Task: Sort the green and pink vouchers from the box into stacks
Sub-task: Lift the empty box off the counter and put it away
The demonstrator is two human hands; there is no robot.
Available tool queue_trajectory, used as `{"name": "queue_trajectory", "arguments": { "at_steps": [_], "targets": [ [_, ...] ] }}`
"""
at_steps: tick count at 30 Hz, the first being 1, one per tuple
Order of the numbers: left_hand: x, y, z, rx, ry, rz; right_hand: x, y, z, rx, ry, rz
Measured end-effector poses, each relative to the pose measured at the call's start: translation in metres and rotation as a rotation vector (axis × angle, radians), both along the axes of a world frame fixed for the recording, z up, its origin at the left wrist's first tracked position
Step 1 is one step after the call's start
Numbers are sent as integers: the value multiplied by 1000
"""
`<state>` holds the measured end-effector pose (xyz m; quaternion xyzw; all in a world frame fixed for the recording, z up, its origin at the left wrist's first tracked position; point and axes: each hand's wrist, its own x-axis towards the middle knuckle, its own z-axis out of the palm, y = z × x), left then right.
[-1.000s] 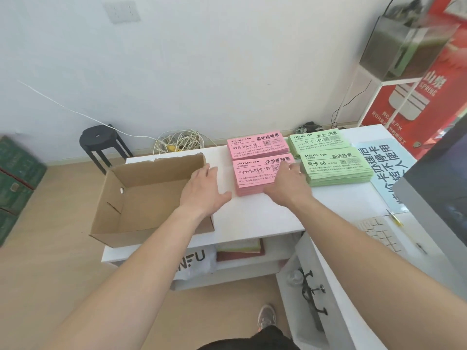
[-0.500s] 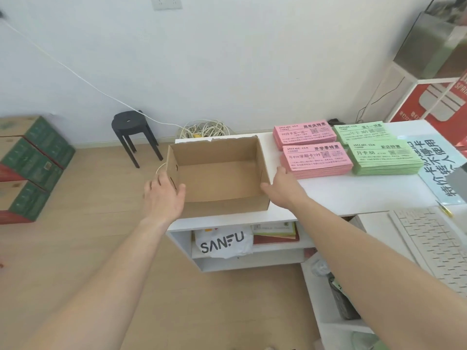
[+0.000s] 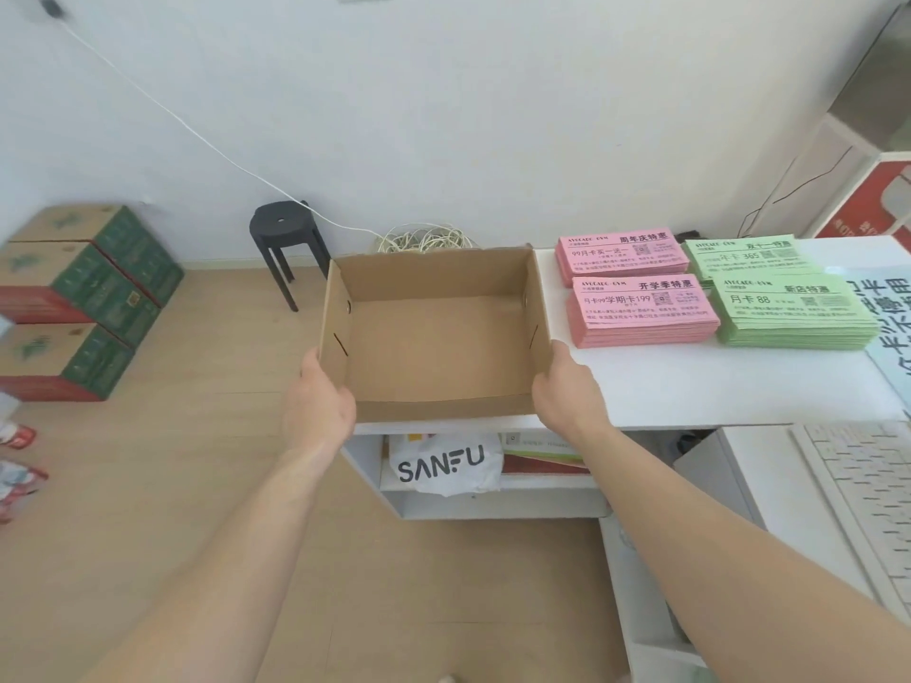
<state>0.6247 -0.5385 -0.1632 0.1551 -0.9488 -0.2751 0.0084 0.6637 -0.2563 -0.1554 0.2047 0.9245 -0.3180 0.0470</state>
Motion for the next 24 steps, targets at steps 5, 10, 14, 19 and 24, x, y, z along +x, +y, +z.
{"name": "queue_trajectory", "arguments": {
  "at_steps": [5,10,14,19,24],
  "targets": [
    [68,-4,17,36,32,11,56,7,20,31,45,19],
    [128,-2,23,112,5,-39,130,19,24,42,43,-21],
    [173,-4,17,171,-35,-129,202,21,16,51,1,-85],
    [219,-14,-2,181,-76,-234,277,4,1,67,-31,-167],
    [255,-41,-28,171,-148,-268,316,-24,-13,95,-86,-183]
  ]
}}
